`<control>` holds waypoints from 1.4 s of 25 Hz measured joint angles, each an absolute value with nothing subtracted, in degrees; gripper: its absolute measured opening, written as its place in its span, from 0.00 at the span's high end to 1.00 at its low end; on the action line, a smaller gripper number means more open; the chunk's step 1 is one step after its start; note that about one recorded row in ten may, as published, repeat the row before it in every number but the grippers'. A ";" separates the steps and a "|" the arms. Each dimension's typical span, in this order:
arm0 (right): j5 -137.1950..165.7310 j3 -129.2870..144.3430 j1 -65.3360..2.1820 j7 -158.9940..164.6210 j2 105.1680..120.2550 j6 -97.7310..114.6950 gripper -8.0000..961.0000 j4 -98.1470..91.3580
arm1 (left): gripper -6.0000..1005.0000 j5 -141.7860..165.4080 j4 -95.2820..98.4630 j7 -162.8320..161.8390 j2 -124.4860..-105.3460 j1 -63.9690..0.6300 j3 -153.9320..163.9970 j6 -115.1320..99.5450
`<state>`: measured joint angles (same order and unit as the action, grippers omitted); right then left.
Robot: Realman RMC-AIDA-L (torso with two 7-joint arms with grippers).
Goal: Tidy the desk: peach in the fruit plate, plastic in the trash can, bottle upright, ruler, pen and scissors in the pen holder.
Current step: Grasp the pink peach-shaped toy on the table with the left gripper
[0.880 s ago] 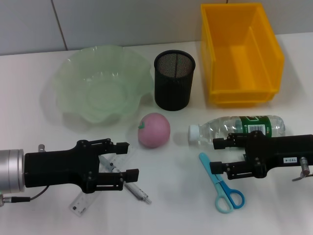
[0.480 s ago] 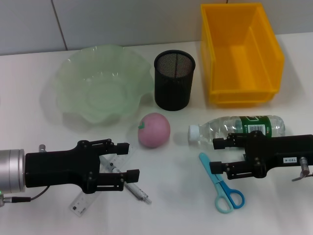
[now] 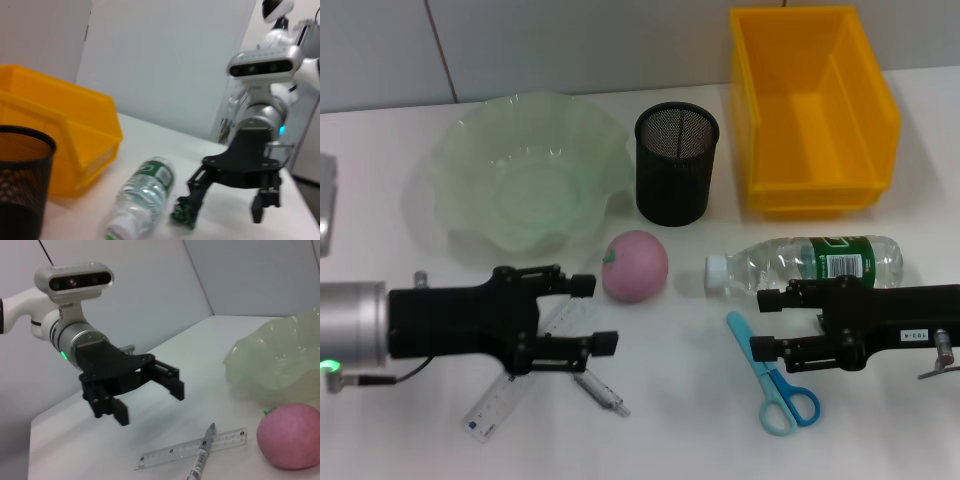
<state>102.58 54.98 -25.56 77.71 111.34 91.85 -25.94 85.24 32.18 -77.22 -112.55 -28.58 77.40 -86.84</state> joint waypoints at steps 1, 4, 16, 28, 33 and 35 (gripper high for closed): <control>102.57 54.95 -25.42 77.74 111.41 91.70 0.18 -25.93 | 0.20 85.99 32.81 -77.19 -112.88 -29.23 77.39 -85.52; 102.58 54.71 -25.01 77.81 111.56 91.31 0.18 -25.91 | 0.20 88.02 34.66 -76.76 -113.87 -30.76 77.33 -81.33; 102.55 54.49 -24.65 79.27 111.84 90.07 0.18 -25.74 | 0.20 100.67 42.66 -76.47 -117.93 -35.42 77.48 -68.87; 102.23 54.41 -24.91 80.68 111.97 89.78 0.18 -26.33 | 0.20 104.22 39.43 -75.08 -118.65 -41.06 84.16 -59.17; 102.35 54.40 -24.93 80.75 111.97 89.77 0.18 -26.36 | 0.20 105.34 38.35 -75.06 -118.77 -41.75 85.98 -56.01; 102.36 54.40 -24.97 80.76 111.97 89.78 0.18 -26.36 | 0.20 105.52 38.26 -75.06 -118.78 -41.81 86.23 -55.60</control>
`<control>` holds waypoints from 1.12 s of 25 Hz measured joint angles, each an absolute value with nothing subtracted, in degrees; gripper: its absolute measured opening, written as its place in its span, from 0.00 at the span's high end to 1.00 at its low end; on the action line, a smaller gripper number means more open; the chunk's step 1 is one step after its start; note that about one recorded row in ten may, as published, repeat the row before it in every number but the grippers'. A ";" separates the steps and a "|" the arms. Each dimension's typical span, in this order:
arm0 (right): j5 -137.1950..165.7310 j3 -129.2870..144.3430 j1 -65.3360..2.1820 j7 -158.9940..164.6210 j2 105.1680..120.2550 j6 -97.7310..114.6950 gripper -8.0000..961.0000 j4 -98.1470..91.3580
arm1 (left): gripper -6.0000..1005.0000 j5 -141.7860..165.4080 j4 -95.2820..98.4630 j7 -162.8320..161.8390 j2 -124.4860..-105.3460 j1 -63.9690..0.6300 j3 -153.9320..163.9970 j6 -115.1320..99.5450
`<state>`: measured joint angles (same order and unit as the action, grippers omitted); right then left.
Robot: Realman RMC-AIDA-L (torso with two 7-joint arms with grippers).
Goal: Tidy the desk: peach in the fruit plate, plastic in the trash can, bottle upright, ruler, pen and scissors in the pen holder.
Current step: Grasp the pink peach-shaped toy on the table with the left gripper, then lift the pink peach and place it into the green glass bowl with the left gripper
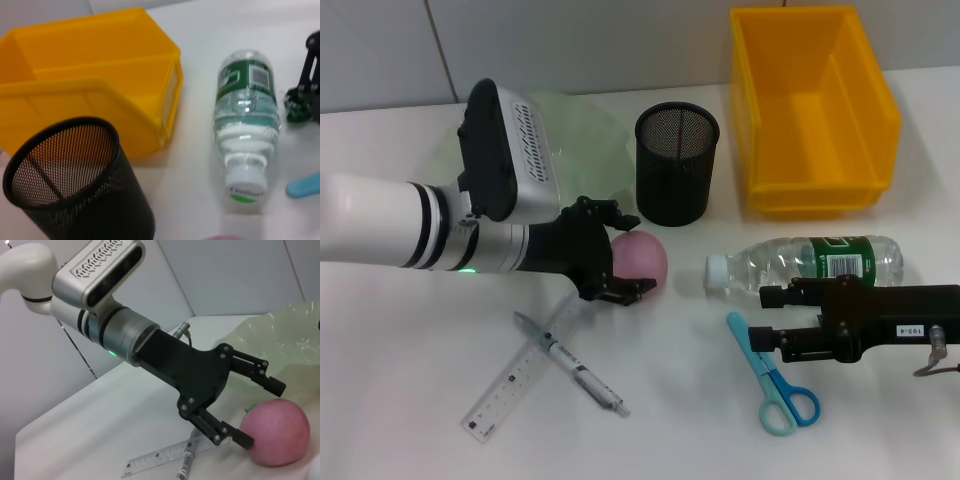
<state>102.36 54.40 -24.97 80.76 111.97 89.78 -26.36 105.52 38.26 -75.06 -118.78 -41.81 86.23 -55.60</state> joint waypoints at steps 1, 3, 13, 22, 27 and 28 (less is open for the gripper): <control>102.38 54.40 -25.00 80.76 111.97 89.78 0.18 -26.37 | 0.20 105.71 38.14 -75.06 -118.80 -41.89 86.60 -55.09; 102.40 54.36 -25.08 80.77 111.94 89.78 0.18 -26.37 | 0.20 105.80 37.99 -75.05 -118.83 -41.93 87.10 -54.27; 102.52 53.65 -25.07 80.77 111.79 89.81 0.18 -26.37 | 0.23 107.06 37.86 -75.44 -118.83 -41.89 87.15 -54.50; 102.57 53.61 -25.04 80.77 111.82 89.83 0.18 -26.37 | 0.53 106.13 38.44 -75.58 -118.63 -41.23 86.46 -55.62; 102.57 53.60 -25.04 80.77 111.85 89.57 0.18 -26.37 | 0.62 104.12 38.63 -75.68 -118.48 -40.34 84.65 -57.59; 102.57 53.61 -25.04 80.77 111.85 89.45 0.18 -26.37 | 0.63 103.56 38.67 -75.69 -118.42 -40.11 83.07 -59.08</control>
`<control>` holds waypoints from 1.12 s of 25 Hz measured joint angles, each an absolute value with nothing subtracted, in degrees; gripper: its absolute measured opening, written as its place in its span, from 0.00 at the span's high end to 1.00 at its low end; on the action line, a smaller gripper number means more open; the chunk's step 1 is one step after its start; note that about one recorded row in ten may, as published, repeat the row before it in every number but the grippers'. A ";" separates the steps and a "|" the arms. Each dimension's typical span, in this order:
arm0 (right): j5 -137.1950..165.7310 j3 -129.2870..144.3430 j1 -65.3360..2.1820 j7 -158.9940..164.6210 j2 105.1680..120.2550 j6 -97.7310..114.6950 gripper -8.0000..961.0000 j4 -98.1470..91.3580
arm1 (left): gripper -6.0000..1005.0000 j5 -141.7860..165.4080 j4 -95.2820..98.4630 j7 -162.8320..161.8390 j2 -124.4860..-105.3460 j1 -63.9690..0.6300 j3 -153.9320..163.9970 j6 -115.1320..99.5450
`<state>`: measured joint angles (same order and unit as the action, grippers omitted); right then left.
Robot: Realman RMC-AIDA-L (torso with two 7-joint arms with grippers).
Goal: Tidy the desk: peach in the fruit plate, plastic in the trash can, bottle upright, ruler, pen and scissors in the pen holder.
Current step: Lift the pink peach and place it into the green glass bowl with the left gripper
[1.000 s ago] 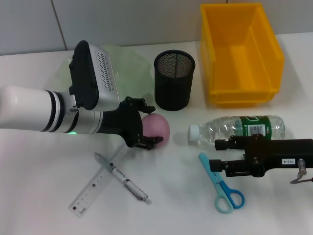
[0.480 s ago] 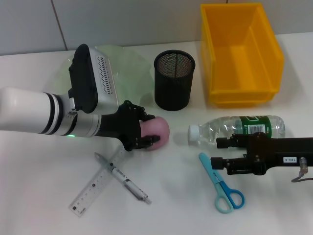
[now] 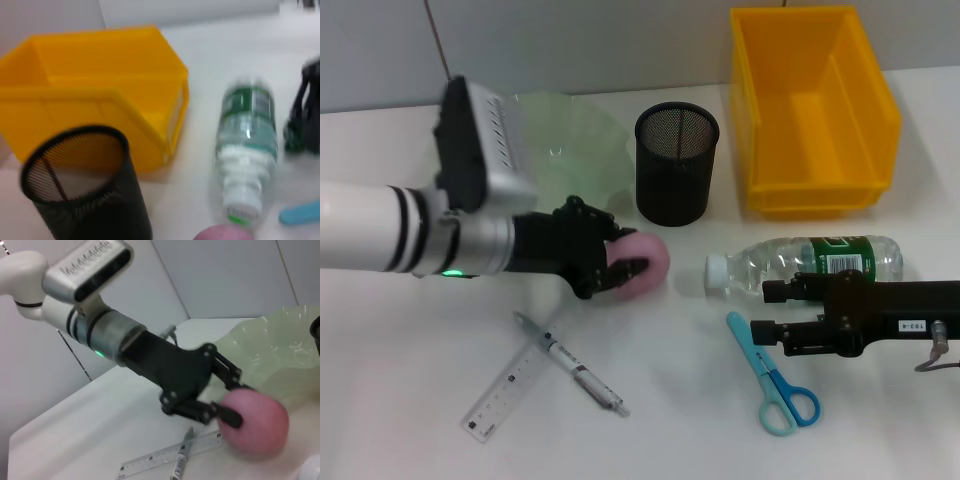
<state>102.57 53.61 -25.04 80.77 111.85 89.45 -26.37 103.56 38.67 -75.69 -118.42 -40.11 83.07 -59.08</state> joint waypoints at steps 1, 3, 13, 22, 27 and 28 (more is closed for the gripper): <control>102.57 53.61 -25.04 80.77 111.86 89.38 0.18 -26.34 | 0.64 102.76 38.81 -75.70 -118.35 -39.70 80.50 -61.36; 102.57 53.60 -25.04 80.77 111.87 89.36 0.18 -26.26 | 0.65 101.80 39.07 -75.71 -118.31 -38.99 76.66 -64.48; 102.57 53.82 -25.05 80.76 112.03 89.58 0.18 -26.35 | 0.72 90.14 36.92 -76.59 -118.39 -35.70 55.72 -73.59; 102.57 54.26 -25.11 80.76 112.30 89.57 0.18 -26.37 | 0.79 75.94 25.76 -68.02 -118.71 -36.20 53.75 -58.13; 102.56 54.26 -25.14 80.77 112.32 89.64 0.18 -26.36 | 0.81 73.32 23.93 -64.83 -118.83 -36.46 53.92 -55.99; 102.56 54.26 -25.14 80.77 112.32 89.64 0.18 -26.33 | 0.82 71.28 22.40 -61.30 -118.94 -36.70 54.02 -54.11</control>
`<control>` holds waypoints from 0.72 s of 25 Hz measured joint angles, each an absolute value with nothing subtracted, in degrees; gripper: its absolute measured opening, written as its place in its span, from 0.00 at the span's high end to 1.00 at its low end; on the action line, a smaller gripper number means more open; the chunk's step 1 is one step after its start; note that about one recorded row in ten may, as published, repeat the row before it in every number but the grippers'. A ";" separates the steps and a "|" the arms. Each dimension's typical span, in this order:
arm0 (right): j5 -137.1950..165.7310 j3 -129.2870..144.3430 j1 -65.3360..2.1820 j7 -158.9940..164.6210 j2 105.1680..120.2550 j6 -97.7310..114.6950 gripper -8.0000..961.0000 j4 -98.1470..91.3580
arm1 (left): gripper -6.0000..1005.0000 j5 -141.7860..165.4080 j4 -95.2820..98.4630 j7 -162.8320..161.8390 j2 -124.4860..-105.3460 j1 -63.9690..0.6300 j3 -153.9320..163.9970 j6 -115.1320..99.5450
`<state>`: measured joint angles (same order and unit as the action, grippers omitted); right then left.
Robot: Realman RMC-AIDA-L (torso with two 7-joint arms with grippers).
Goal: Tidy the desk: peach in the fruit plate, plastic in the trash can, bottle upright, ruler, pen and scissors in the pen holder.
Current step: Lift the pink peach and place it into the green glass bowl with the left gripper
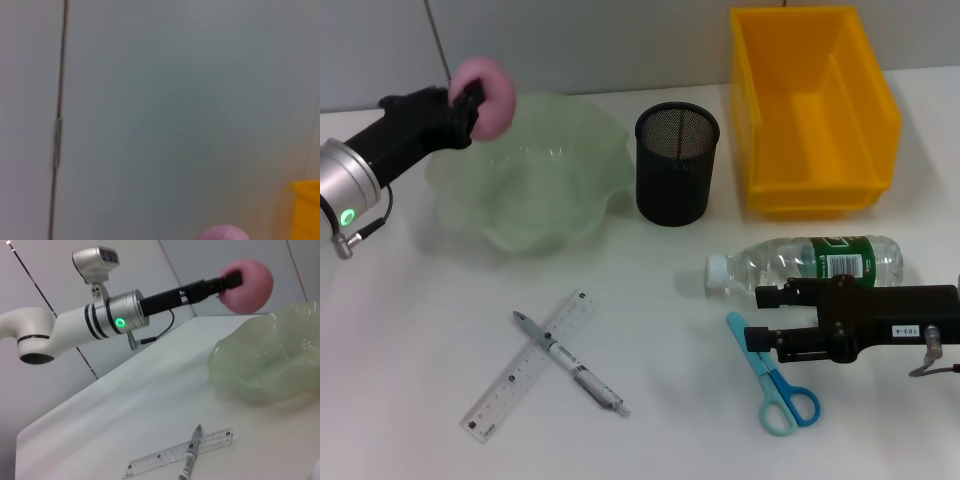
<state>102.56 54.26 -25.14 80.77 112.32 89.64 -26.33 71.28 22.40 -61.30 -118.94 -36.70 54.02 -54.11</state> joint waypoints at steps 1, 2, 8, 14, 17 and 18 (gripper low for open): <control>102.56 54.25 -25.14 80.77 112.33 89.64 0.18 -26.30 | 0.83 71.28 22.40 -61.30 -118.94 -36.70 54.02 -54.11; 102.56 54.25 -25.14 80.76 112.34 89.64 0.18 -26.30 | 0.84 66.84 18.47 -52.91 -119.09 -37.38 54.01 -51.68; 102.56 54.28 -25.14 80.71 112.41 89.46 0.18 -26.25 | 0.90 65.92 16.71 -47.82 -119.10 -37.56 56.61 -51.40; 102.56 54.32 -25.14 80.66 112.41 89.46 0.18 -26.28 | 0.92 65.81 17.01 -47.22 -119.09 -37.19 60.35 -51.77; 102.56 54.32 -25.14 80.65 112.42 89.43 0.18 -26.23 | 0.93 65.72 17.06 -46.99 -119.09 -37.17 60.95 -52.03; 102.56 54.32 -25.14 80.65 112.44 89.42 0.18 -26.24 | 0.91 65.69 17.06 -46.97 -119.09 -37.17 60.97 -52.20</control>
